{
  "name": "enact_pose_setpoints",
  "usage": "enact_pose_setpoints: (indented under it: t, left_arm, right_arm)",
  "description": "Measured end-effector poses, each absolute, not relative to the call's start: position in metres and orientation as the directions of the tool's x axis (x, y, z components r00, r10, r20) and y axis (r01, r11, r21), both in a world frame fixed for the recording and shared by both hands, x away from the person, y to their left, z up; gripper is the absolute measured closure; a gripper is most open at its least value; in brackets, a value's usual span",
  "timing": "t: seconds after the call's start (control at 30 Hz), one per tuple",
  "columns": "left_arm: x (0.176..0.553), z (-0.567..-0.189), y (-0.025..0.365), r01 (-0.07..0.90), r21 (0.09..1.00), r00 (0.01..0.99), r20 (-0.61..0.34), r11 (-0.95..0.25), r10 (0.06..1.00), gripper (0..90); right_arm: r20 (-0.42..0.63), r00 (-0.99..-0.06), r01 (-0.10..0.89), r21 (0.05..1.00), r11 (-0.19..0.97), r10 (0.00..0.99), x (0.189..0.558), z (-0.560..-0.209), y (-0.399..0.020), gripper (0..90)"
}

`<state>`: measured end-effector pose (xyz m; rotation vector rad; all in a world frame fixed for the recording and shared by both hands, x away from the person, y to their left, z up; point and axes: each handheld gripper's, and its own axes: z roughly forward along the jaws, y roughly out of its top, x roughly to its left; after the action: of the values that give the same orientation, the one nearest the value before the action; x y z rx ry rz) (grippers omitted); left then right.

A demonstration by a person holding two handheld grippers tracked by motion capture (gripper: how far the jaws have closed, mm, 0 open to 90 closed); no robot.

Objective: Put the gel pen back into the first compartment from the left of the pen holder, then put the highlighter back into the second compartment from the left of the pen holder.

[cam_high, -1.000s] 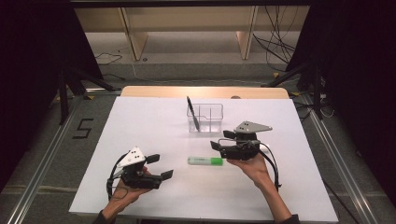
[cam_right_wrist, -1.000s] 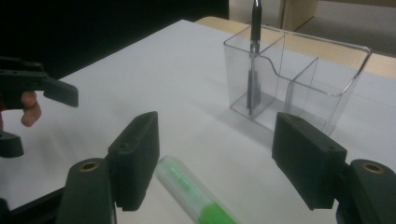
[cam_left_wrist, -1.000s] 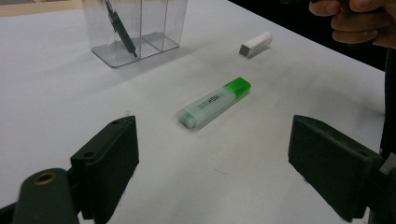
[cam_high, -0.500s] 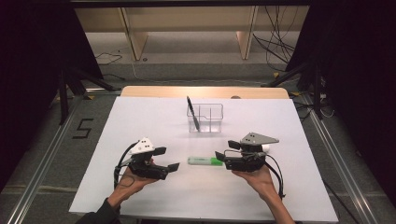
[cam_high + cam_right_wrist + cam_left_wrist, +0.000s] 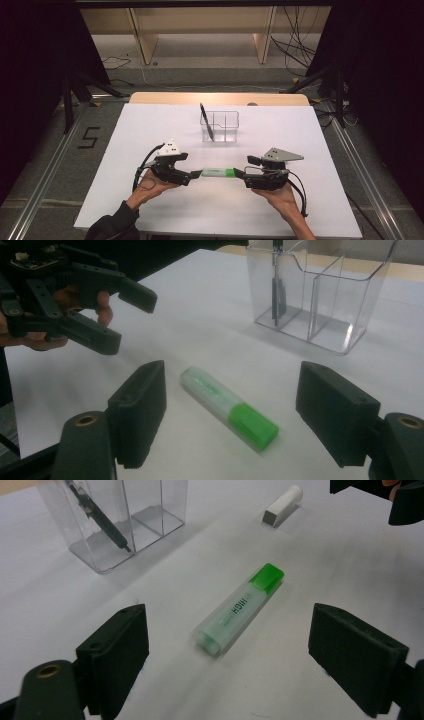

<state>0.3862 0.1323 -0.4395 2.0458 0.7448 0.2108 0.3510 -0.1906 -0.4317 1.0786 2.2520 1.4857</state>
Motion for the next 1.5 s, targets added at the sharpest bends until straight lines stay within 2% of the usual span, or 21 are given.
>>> enact_pose_setpoints:
  t: [1.0,1.5]
  left_arm:
    - [0.409,-0.445,0.097,0.426,0.719,0.852,-0.113,-0.55,0.511,17.2]
    - [0.421,-0.451,0.082,0.388,0.626,0.881,-0.036,-0.676,0.472,17.9]
  right_arm:
    - [0.224,-0.651,0.482,0.86,0.168,0.725,0.327,-0.447,-0.223,25.2]
    - [0.237,-0.631,0.502,0.851,0.156,0.738,0.321,-0.454,-0.236,25.1]
